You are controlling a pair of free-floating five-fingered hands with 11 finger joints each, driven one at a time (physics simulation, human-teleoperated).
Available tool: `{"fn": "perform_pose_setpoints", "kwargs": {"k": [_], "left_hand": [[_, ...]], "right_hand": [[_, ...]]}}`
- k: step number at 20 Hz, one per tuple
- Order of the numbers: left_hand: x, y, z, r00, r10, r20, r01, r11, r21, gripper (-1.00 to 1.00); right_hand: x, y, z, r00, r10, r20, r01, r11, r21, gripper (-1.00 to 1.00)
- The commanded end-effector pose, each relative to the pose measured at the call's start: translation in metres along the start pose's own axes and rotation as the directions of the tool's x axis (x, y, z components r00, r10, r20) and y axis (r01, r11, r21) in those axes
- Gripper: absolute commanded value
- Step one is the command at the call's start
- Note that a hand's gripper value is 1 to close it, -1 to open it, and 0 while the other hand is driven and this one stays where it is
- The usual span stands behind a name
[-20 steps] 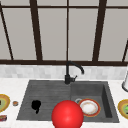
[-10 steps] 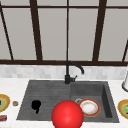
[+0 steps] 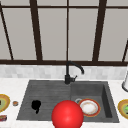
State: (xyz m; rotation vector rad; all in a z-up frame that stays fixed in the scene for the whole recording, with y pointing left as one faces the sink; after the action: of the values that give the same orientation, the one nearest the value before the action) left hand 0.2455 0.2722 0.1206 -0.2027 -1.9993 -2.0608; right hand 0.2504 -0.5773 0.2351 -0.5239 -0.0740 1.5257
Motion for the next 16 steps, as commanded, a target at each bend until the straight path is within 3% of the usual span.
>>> {"fn": "perform_pose_setpoints", "kwargs": {"k": [1, 6, 10, 11, 12, 13, 16], "left_hand": [[0.0000, 0.0000, 0.0000, 1.0000, 0.000, 0.000, 0.000, 1.0000, 0.000, 0.00], [0.0000, 0.0000, 0.0000, 1.0000, 0.000, 0.000, 0.000, 1.0000, 0.000, 0.00], [0.0000, 0.0000, 0.0000, 1.0000, 0.000, 0.000, 0.000, 1.0000, 0.000, 0.00], [0.0000, 0.0000, 0.0000, 1.0000, 0.000, 0.000, 0.000, 1.0000, 0.000, 0.00], [0.0000, 0.0000, 0.0000, 1.0000, 0.000, 0.000, 0.000, 1.0000, 0.000, 0.00], [0.0000, 0.0000, 0.0000, 1.0000, 0.000, 0.000, 0.000, 1.0000, 0.000, 0.00], [0.0000, 0.0000, 0.0000, 1.0000, 0.000, 0.000, 0.000, 1.0000, 0.000, 0.00]], "right_hand": [[0.0022, -0.0012, -0.0047, 0.990, -0.120, 0.071, 0.119, 0.993, 0.023, -1.00], [0.0025, -0.0002, -0.0066, 0.980, -0.136, 0.144, 0.136, 0.991, 0.013, -1.00], [0.0029, -0.0003, -0.0079, 0.965, -0.151, 0.213, 0.154, 0.988, 0.005, -1.00], [-0.0034, 0.0011, -0.0076, 0.962, -0.116, 0.246, 0.114, 0.993, 0.020, -1.00], [-0.0039, 0.0002, -0.0083, 0.978, -0.081, 0.194, 0.085, 0.996, -0.012, -1.00], [0.0048, -0.0005, -0.0060, 0.982, -0.070, 0.178, 0.069, 0.998, 0.016, -1.00], [-0.0011, -0.0002, -0.0078, 0.978, -0.076, 0.193, 0.074, 0.997, 0.017, -1.00]]}}
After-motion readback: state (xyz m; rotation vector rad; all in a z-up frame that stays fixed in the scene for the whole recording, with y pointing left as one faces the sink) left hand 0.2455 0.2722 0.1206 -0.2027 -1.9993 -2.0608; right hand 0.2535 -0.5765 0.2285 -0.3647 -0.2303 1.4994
